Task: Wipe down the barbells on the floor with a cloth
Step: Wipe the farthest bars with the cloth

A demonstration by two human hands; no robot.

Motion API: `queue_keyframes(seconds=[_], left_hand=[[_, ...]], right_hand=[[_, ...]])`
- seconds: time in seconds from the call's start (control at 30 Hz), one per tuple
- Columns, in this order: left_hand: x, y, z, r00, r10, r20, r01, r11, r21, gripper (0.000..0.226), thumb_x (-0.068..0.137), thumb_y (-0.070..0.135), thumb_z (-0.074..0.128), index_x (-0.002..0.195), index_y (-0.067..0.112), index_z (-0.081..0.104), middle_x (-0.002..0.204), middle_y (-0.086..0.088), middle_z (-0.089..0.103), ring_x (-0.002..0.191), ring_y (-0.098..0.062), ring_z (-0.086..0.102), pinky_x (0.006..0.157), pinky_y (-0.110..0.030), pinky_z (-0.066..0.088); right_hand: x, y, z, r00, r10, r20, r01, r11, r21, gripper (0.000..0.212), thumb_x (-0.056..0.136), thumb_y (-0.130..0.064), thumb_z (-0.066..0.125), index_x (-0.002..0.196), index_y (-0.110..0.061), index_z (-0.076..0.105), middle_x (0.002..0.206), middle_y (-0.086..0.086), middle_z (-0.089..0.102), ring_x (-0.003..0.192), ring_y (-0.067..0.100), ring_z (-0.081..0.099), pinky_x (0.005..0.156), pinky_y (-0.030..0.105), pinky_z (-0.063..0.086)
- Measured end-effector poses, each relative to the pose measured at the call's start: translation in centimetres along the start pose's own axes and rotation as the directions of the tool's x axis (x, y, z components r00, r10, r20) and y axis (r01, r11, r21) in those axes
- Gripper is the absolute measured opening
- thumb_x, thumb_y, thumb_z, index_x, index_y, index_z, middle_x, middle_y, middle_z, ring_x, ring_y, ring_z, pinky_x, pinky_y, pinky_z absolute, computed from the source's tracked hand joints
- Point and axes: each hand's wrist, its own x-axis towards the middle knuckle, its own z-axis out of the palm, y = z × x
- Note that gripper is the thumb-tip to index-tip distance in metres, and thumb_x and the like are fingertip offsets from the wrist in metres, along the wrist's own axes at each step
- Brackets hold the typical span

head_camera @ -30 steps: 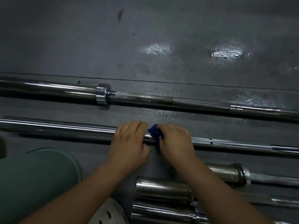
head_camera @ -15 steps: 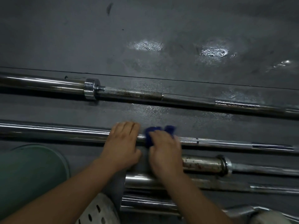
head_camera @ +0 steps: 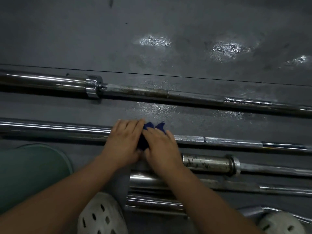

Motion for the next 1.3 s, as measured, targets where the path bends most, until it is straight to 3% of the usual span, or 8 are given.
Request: queue_keyframes(seconds=[0.23,0.43,0.67,0.73,0.83,0.97,1.13,1.3], left_hand=[[1.8,-1.3,-0.6,0.997,0.079,-0.007,-0.078,0.992,0.098,0.105,0.056,0.05,0.082,0.147,0.016,0.041,0.132,-0.008,0.055,0.113,-0.031,0.053,0.101,-0.046,0.038],[1.2,-1.4,-0.2,0.995,0.039,-0.088,-0.032,0.996,0.077,0.102,0.055,0.042,0.083,0.144,0.011,0.045,0.126,-0.009,0.056,0.11,-0.031,0.053,0.09,-0.043,0.039],[1.3,-1.2,-0.1,0.999,0.012,-0.031,-0.009,0.996,0.084,0.113,0.05,0.043,0.089,0.147,0.013,0.04,0.128,-0.008,0.057,0.111,-0.032,0.056,0.098,-0.048,0.044],[1.2,-1.1,-0.1,0.999,-0.001,-0.042,0.006,0.995,0.103,0.113,0.049,0.041,0.089,0.147,0.014,0.04,0.128,-0.008,0.057,0.111,-0.032,0.056,0.098,-0.046,0.043],[0.9,-0.9,0.1,0.992,-0.006,-0.127,0.021,0.994,0.112,0.103,0.055,0.034,0.086,0.147,0.014,0.043,0.123,-0.01,0.056,0.106,-0.03,0.056,0.091,-0.042,0.04],[1.3,-1.5,-0.2,0.998,0.03,-0.061,-0.02,0.988,0.156,0.106,0.054,0.038,0.085,0.147,0.019,0.038,0.113,-0.007,0.054,0.098,-0.028,0.053,0.082,-0.04,0.041],[3.6,-2.6,-2.3,0.989,0.025,0.144,-0.041,0.993,0.11,0.108,0.063,0.047,0.08,0.153,0.022,0.026,0.13,-0.004,0.048,0.119,-0.028,0.047,0.101,-0.042,0.035],[-0.6,-0.8,-0.8,0.985,-0.041,-0.166,0.053,0.996,0.069,0.069,0.074,0.025,0.073,0.137,0.008,0.05,0.135,-0.012,0.054,0.121,-0.032,0.052,0.105,-0.044,0.038]], right_hand=[[1.0,2.2,-0.9,0.98,0.18,-0.086,-0.188,0.977,-0.103,0.036,0.08,-0.023,0.058,0.116,-0.028,0.058,0.118,-0.005,0.063,0.113,0.021,0.056,0.104,0.04,0.027],[1.0,1.9,1.4,0.985,-0.047,-0.164,0.025,0.991,-0.135,0.051,0.082,-0.02,0.05,0.132,-0.024,0.053,0.134,-0.005,0.058,0.126,0.016,0.052,0.112,0.039,0.025],[-2.8,10.4,-1.3,0.865,0.383,-0.325,-0.41,0.912,-0.016,0.045,0.068,-0.004,0.056,0.11,-0.016,0.065,0.111,0.006,0.067,0.106,0.03,0.06,0.092,0.045,0.042],[-0.6,5.8,-0.5,0.916,0.245,-0.319,-0.246,0.968,0.038,0.037,0.066,-0.005,0.049,0.098,-0.016,0.066,0.098,0.008,0.067,0.091,0.033,0.059,0.081,0.041,0.044],[1.1,-0.5,1.6,0.988,-0.037,-0.153,0.04,0.999,0.014,0.043,0.08,-0.01,0.051,0.122,-0.017,0.057,0.125,0.005,0.06,0.116,0.026,0.052,0.105,0.042,0.039],[0.6,2.5,0.8,0.982,-0.108,-0.154,0.092,0.989,-0.113,0.053,0.08,-0.022,0.065,0.131,-0.028,0.049,0.133,-0.006,0.055,0.125,0.016,0.05,0.109,0.04,0.03],[-1.2,10.3,-2.1,0.974,0.082,-0.21,-0.115,0.982,-0.15,0.061,0.065,-0.024,0.077,0.123,-0.027,0.058,0.122,-0.006,0.065,0.111,0.02,0.061,0.096,0.041,0.04],[-2.5,13.5,-2.3,0.908,0.299,-0.294,-0.34,0.936,-0.096,0.069,0.066,-0.014,0.076,0.131,-0.02,0.055,0.134,0.002,0.059,0.125,0.023,0.052,0.106,0.049,0.035]])
